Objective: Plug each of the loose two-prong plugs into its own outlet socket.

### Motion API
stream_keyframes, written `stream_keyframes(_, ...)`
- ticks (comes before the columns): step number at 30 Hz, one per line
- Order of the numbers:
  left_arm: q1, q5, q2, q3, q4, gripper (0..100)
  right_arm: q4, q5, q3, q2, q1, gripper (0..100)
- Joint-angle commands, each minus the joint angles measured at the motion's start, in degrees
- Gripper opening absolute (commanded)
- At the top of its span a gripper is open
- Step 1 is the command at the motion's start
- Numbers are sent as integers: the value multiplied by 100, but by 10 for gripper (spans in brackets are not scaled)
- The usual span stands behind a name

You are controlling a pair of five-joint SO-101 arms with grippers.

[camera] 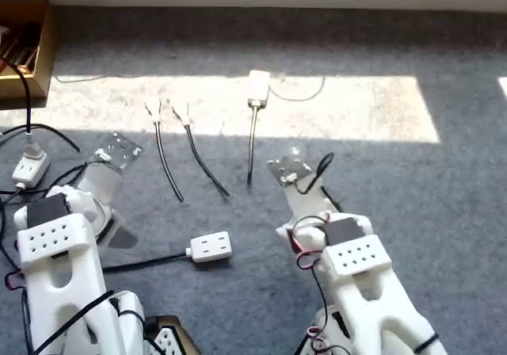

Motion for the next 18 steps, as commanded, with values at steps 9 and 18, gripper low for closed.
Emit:
stream_keyframes(9,-286,3393,-66,716,-1345,345,963,79,-4171,3829,-1516,311)
stream_keyframes(18,-532,3349,-92,2220,-2760,345,936,475,-4734,4892,-1974,311)
